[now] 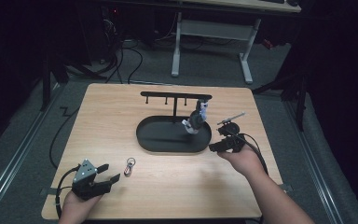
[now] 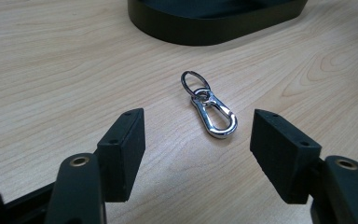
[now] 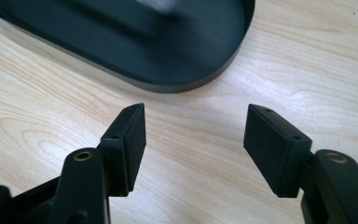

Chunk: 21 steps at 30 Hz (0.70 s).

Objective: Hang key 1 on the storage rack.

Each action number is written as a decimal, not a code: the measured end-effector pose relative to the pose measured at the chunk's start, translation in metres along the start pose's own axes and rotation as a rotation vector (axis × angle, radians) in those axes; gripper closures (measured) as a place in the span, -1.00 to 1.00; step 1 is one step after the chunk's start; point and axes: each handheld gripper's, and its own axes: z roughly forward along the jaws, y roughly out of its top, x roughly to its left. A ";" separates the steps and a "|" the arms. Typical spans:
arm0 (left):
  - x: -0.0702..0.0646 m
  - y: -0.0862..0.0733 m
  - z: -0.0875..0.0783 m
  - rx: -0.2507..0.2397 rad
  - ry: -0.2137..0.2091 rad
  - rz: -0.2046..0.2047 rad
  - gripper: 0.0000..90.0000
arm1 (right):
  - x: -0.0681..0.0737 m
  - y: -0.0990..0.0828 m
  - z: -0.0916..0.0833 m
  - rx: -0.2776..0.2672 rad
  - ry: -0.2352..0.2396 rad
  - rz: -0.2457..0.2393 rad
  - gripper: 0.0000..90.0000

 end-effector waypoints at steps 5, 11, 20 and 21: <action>-0.001 0.000 0.001 0.002 -0.002 -0.013 -0.18 | 0.003 -0.021 -0.001 -0.056 -0.010 -0.017 -0.09; -0.001 -0.001 0.001 0.006 -0.002 -0.024 -0.16 | 0.008 -0.048 0.005 -0.105 -0.008 -0.042 -0.07; -0.001 -0.003 0.003 0.023 0.003 -0.040 -0.11 | 0.013 -0.091 0.022 -0.186 0.016 -0.031 -0.07; -0.002 -0.004 0.004 0.024 0.007 -0.040 -0.11 | 0.013 -0.097 0.024 -0.205 0.025 -0.025 -0.07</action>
